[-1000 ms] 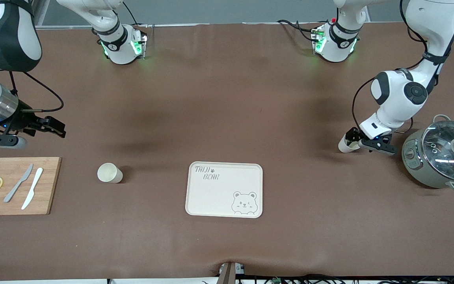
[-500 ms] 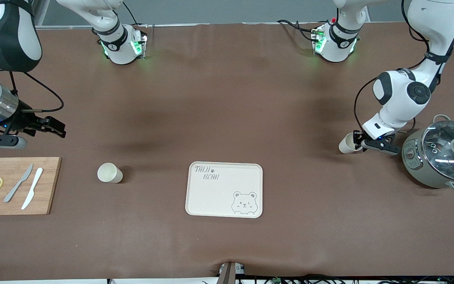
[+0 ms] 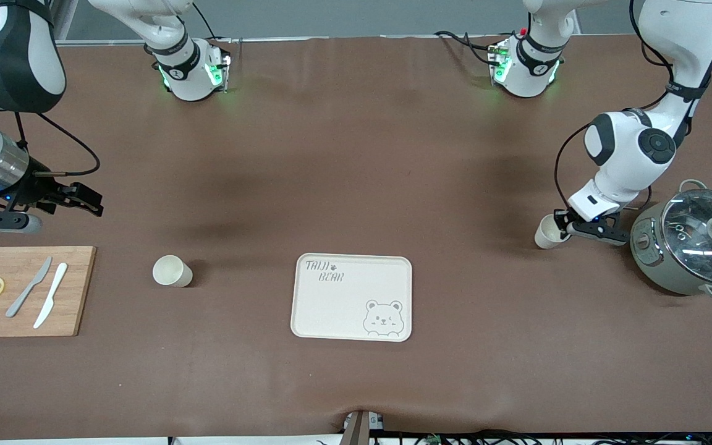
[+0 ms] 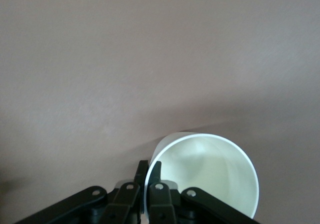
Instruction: Place white IKEA cup upright on tray with both arms
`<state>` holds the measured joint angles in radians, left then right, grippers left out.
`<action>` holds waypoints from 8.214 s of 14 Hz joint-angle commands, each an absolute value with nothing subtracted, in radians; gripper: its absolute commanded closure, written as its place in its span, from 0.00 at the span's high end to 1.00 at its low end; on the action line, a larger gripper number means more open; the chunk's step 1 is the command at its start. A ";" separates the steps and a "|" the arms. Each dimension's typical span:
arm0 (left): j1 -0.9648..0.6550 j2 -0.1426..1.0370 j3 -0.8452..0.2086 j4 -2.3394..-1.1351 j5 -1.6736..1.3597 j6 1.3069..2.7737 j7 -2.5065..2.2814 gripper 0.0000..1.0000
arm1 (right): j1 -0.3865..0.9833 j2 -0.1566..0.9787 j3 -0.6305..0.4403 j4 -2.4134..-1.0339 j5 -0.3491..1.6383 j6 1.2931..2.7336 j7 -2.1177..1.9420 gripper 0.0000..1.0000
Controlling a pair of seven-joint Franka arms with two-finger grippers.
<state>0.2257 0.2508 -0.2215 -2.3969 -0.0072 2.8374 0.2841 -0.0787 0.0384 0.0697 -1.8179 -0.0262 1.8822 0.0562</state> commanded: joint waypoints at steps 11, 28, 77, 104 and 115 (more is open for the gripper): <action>0.014 0.412 -0.341 -1.809 -0.009 2.309 -0.151 0.00 | -0.095 0.178 0.078 -1.910 -0.043 2.117 0.046 1.00; -0.444 0.756 -0.131 -1.264 0.158 2.137 -0.603 0.00 | -0.095 0.388 0.077 -1.927 -0.043 2.427 0.058 1.00; -0.522 0.854 -0.110 -1.281 0.054 2.298 -0.604 0.00 | -0.077 0.500 0.078 -1.996 -0.043 2.583 0.060 0.16; -0.526 0.879 -0.109 -1.327 0.064 2.439 -0.606 0.00 | -0.081 0.356 0.081 -1.856 -0.034 2.172 0.060 0.00; -0.526 0.888 -0.107 -1.325 0.067 2.453 -0.594 0.00 | -0.080 0.341 0.083 -1.850 -0.029 2.160 0.061 0.00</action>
<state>-0.5270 0.8893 -0.1053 -1.3194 0.0755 2.4338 -0.6101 -0.0756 0.3503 0.0773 -1.8550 -0.0315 2.1766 0.0564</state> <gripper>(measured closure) 0.956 0.960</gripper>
